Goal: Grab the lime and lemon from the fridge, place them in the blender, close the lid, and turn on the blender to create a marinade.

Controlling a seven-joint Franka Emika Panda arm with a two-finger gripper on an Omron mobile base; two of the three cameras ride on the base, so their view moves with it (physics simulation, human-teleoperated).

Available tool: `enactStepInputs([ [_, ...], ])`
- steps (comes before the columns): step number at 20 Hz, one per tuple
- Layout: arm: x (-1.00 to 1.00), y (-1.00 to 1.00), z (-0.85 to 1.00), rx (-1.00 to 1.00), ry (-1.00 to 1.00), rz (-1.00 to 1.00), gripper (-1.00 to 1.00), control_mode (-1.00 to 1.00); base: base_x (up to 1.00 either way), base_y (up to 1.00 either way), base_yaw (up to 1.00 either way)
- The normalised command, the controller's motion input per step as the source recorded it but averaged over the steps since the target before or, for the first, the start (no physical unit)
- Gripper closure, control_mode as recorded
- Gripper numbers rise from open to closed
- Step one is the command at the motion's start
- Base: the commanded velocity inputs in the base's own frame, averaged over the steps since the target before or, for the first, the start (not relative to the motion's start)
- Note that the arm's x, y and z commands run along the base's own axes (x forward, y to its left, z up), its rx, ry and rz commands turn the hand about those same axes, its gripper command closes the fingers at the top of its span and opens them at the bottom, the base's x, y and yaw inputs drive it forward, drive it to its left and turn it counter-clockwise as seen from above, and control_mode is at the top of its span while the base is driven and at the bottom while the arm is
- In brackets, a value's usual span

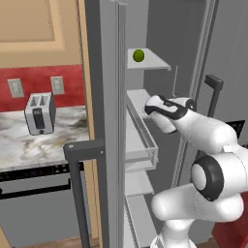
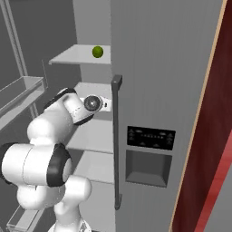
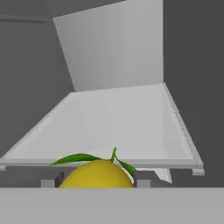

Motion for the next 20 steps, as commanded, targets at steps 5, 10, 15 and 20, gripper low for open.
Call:
enactStepInputs([
  [5, -0.76, -0.5, 0.79, 0.03, 0.08, 0.0, 1.0, -1.0, 0.0, 0.0, 0.0],
  [10, -0.71, -0.25, 1.0, 0.01, 0.23, 0.0, 1.0, -1.0, 0.0, 0.0, 0.0],
  [15, -0.38, -0.41, 1.0, 0.04, 0.38, 0.02, 1.0, -1.0, 0.0, 0.0, 0.0],
  [20, -0.67, -0.32, 0.96, 0.01, 0.34, 0.03, 1.0, -1.0, 0.0, 0.0, 0.0],
])
